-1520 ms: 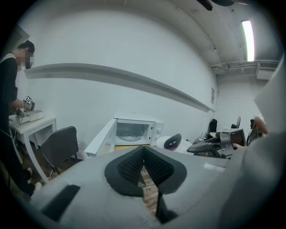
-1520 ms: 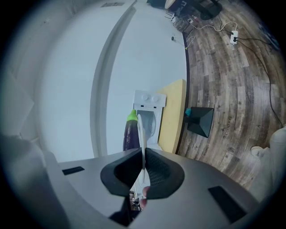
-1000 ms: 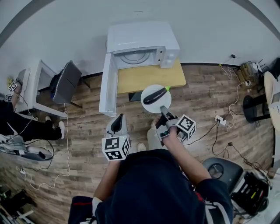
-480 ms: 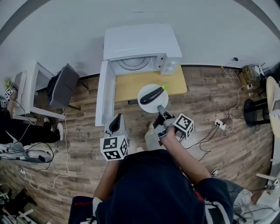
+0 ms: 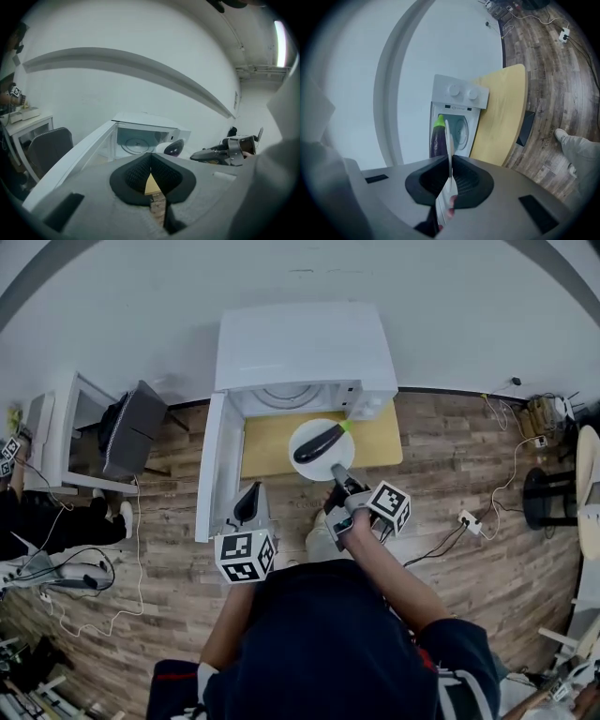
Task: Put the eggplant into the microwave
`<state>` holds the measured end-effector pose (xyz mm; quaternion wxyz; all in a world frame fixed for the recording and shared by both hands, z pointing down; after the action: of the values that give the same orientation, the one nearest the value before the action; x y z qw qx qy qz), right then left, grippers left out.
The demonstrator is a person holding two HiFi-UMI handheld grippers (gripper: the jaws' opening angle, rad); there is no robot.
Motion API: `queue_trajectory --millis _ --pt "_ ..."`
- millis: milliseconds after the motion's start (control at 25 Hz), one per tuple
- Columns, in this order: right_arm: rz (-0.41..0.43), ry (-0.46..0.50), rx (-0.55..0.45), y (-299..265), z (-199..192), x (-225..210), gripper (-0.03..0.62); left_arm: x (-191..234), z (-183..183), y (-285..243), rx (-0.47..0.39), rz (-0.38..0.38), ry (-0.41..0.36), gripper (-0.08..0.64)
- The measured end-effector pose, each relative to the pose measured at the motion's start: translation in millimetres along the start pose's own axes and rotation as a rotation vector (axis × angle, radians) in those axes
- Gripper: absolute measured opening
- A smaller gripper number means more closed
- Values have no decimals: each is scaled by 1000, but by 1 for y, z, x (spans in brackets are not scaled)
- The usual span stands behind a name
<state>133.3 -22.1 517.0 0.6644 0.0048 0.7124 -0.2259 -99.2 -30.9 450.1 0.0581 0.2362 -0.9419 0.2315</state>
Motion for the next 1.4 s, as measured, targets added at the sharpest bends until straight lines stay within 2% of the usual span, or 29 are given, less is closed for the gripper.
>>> queue_trajectory --millis 400,760,1160,1400 --pt "-19 36 91 -60 45 15 21 2 29 -56 -4 65 22 17" --pt "-27 48 180 -91 58 18 21 0 41 -79 -14 121 31 17" --pt "-29 64 260 -101 61 9 21 -7 35 -83 -19 180 45 17" --pt "-27 66 271 -101 63 3 21 -11 25 -77 -2 203 39 17"
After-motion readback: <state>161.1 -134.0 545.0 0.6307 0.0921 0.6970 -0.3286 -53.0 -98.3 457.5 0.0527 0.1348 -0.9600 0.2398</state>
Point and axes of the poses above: the fingertips, and each gripper's own axes: y backward along the fingers, x to its left, z out of its top, the point moved 6 cm from there along y, backward along the fingers, and after that the axes turned 1 degree about z, right-handed, at the moved point
